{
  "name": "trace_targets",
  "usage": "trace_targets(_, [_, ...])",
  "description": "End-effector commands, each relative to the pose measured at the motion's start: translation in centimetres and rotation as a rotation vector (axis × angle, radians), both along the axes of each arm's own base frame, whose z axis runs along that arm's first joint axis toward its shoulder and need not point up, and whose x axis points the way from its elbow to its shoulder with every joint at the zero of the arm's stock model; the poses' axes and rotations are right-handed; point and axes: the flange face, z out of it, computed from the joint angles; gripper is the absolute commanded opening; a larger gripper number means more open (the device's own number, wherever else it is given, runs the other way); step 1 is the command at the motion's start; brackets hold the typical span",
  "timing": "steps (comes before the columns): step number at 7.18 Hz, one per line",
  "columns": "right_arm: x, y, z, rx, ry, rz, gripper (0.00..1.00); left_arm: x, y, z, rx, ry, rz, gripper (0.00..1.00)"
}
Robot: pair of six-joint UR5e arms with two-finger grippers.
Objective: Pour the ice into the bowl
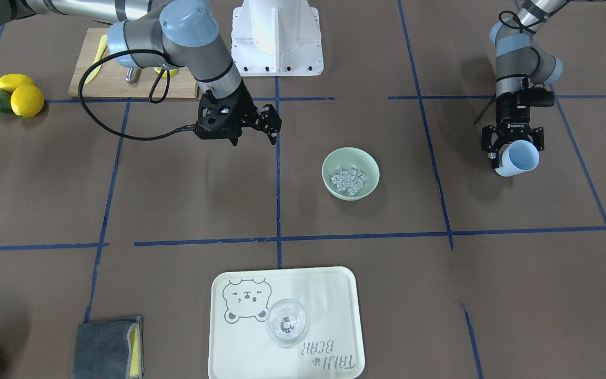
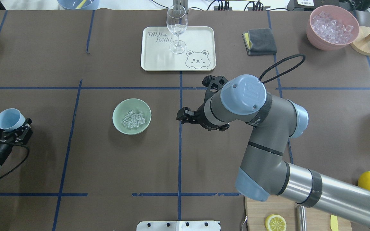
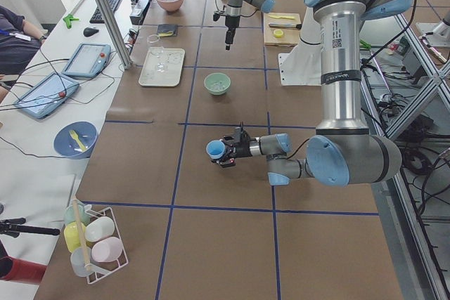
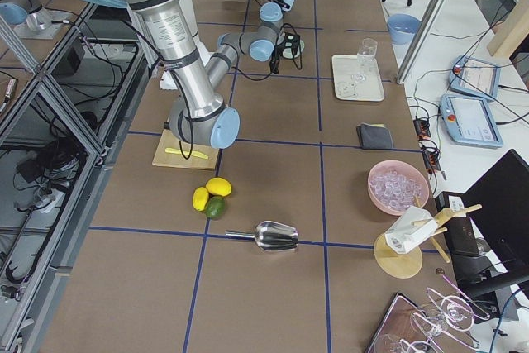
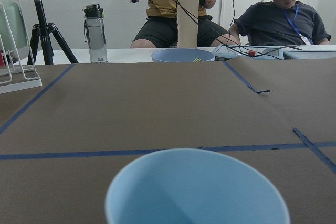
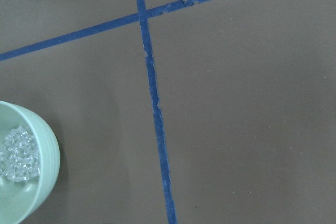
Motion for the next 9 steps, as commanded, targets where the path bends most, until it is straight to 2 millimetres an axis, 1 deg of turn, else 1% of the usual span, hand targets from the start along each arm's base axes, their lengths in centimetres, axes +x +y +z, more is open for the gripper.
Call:
trace_targets(1, [-2.1,-0.8,-1.0,0.0,0.009,0.002,1.0,-0.4,-0.5,-0.5,0.0,-0.017,0.033,1.0])
trace_targets(2, [-3.3,-1.0,-1.6,0.003,0.016,0.006,1.0,-0.5,-0.4,-1.2,0.0,-0.014,0.062,1.0])
trace_targets(3, [-4.4,-1.4,-2.1,-0.024,0.017,0.024,1.0,-1.1,-0.2,-1.5,-0.001,-0.012,0.072,1.0])
trace_targets(5, [-6.1,-1.6,-2.9,-0.027,0.025,0.035,1.0,-2.5,0.4,-1.0,-0.012,-0.027,0.088,1.0])
trace_targets(7, [-6.7,-1.3,-3.0,-0.028,0.028,0.038,1.0,-3.3,0.7,0.0,-0.024,-0.056,0.092,1.0])
trace_targets(9, [-7.4,-1.0,-2.7,-0.016,0.04,0.05,1.0,-3.0,0.9,-0.1,-0.04,-0.044,0.141,1.0])
